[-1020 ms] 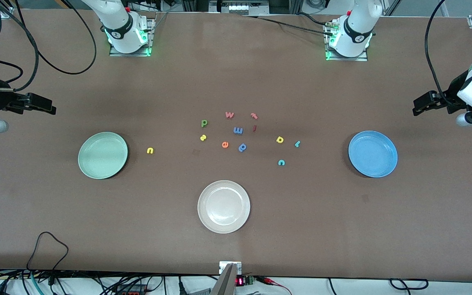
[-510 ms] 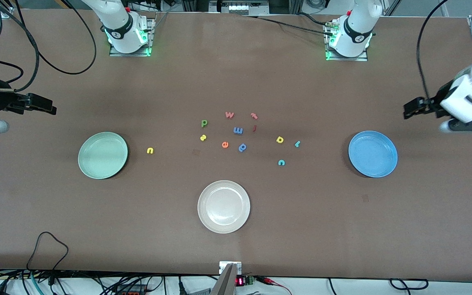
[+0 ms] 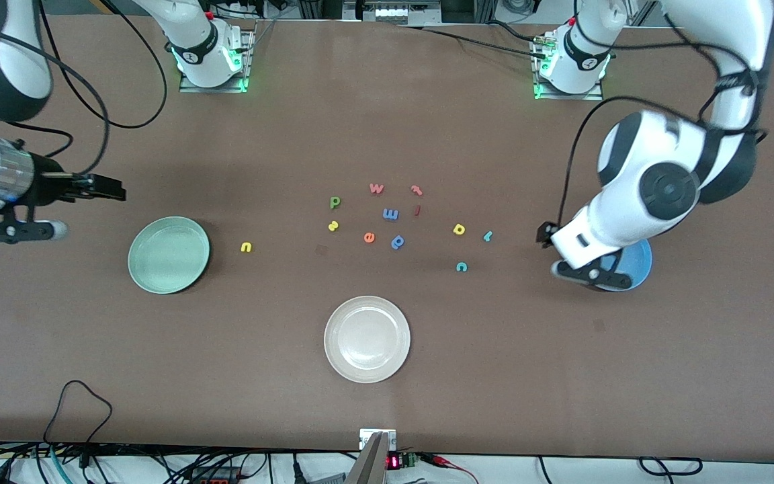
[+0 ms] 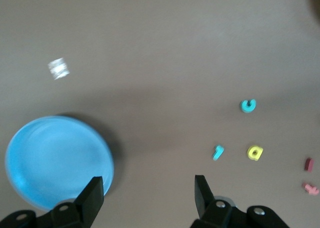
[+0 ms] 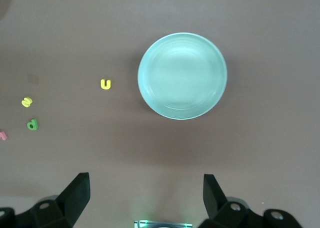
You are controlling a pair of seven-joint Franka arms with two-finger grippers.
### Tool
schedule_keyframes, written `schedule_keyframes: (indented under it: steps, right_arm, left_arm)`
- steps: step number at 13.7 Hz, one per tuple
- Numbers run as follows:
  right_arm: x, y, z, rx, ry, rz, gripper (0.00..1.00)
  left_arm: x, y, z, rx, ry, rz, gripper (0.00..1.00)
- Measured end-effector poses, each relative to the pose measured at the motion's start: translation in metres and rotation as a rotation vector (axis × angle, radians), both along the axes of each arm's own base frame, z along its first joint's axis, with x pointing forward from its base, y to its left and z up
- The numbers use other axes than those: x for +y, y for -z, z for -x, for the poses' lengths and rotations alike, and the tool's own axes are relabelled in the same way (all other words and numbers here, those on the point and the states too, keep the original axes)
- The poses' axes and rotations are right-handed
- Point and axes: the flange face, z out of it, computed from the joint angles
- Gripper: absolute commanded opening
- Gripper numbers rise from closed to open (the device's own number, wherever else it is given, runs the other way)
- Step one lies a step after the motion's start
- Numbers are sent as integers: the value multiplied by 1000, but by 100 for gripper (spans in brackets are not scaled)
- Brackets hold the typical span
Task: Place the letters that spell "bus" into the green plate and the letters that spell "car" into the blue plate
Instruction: 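Reach the right gripper to yellow u while the left gripper reaches cyan letter, then close the right gripper on yellow u while the left gripper grasps cyan letter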
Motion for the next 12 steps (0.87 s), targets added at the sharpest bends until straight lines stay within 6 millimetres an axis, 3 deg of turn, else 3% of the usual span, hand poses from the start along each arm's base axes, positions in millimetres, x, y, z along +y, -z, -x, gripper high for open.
schedule_keyframes:
  steps: [3,5,7,10,12]
  right_arm:
    - [46,43,-18,-24,-48,6,100]
    - [78,88,-26,-33,-41,19,100]
    - [100,143,-26,-71,-44,23,100]
    - [113,213,-10,-131,24,34,100]
    - [128,241,1,-141,52,41,100]
  left_arm:
    - [-50,54,-20,34,31,3,63]
    - [-85,93,-17,42,10,-2,63]
    - [-105,125,-15,36,-20,-2,64]
    - [-120,148,-15,4,-43,12,64]
    - [-131,158,-10,8,-66,19,64]
